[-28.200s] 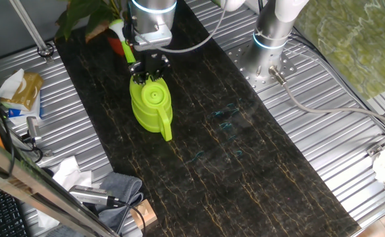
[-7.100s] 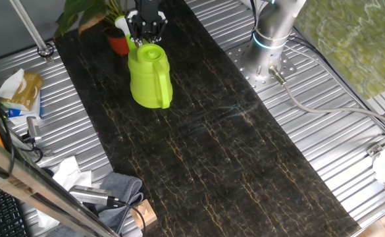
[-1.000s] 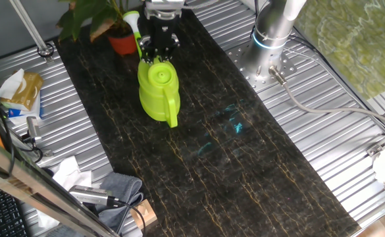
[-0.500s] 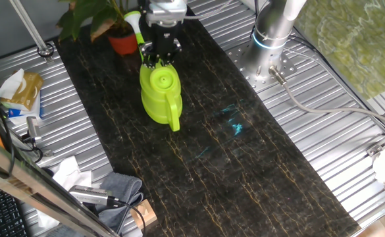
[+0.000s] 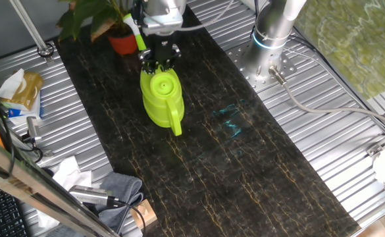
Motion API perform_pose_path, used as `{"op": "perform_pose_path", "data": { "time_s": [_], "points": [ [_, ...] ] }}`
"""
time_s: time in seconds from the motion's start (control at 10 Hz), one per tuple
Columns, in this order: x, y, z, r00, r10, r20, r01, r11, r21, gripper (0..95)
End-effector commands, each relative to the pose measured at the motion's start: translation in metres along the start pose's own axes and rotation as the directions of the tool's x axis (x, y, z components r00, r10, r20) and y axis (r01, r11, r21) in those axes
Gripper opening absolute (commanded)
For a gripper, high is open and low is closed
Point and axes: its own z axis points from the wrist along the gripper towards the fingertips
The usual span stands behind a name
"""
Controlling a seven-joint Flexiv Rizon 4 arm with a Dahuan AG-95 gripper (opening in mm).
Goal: Water the plant
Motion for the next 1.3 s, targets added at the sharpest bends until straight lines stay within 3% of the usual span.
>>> {"op": "perform_pose_path", "data": {
  "time_s": [0.1,1.3],
  "points": [
    [-0.005,-0.004,0.000,1.000,-0.007,-0.007,0.007,1.000,-0.015,0.0],
    [-0.038,-0.035,0.028,0.999,-0.021,-0.048,0.020,0.999,-0.031,0.0]
  ]
}}
